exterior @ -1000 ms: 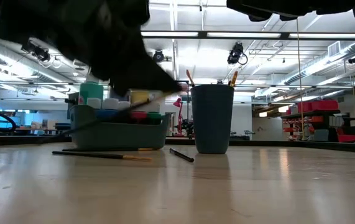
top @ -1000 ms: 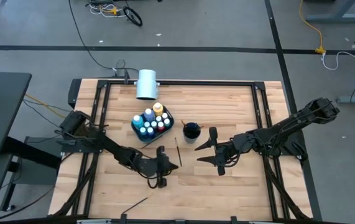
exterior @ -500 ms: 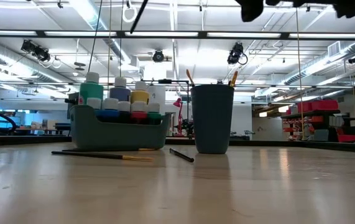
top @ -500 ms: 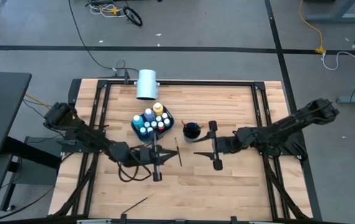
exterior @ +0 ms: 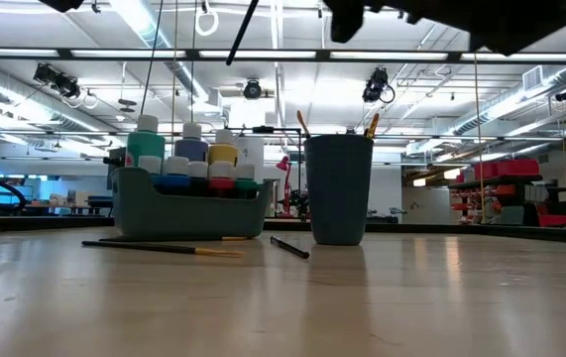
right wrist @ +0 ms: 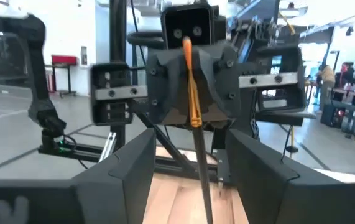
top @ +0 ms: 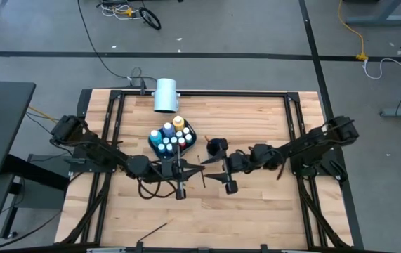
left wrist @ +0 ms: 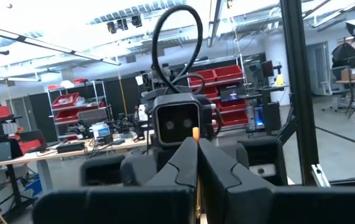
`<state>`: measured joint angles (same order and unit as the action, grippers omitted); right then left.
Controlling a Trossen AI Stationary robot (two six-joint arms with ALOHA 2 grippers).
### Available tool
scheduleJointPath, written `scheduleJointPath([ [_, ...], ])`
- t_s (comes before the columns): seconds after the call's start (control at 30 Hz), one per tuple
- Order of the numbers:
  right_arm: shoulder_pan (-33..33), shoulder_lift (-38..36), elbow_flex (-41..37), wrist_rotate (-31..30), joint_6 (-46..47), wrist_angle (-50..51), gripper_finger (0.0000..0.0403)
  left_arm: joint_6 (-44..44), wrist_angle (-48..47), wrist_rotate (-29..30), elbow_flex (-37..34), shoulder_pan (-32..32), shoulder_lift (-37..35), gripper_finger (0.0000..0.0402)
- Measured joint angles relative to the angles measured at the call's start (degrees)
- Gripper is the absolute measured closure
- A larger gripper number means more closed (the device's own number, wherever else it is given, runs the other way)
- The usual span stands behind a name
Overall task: Pick & Place Paint Supplies
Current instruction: Put the gold paint brush into the blue cup
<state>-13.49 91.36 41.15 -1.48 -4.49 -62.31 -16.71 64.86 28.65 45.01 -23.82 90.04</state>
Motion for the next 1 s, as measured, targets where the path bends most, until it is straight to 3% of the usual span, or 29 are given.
scheduleJointPath([
  [0.17,0.40,2.68,5.57,-0.12,0.34,6.47,0.0208,-0.15,0.03,0.24,0.00,0.09,0.00,0.0396],
  [0.3,0.45,2.90,6.48,-1.60,0.44,8.70,0.0233,-0.17,0.04,0.25,0.00,0.07,0.00,0.0395],
  [0.63,0.41,2.89,6.49,-1.83,-1.22,8.86,0.0386,-0.15,0.09,0.48,0.00,0.09,0.02,0.0383],
  [0.77,0.32,1.38,6.49,-4.20,-2.14,12.07,0.0374,-0.24,-0.19,0.92,0.00,0.09,0.07,0.0365],
  [1.0,0.30,-9.43,6.48,-10.95,-1.65,30.77,0.0389,-0.11,-2.82,7.82,0.02,-0.30,0.07,0.0347],
])
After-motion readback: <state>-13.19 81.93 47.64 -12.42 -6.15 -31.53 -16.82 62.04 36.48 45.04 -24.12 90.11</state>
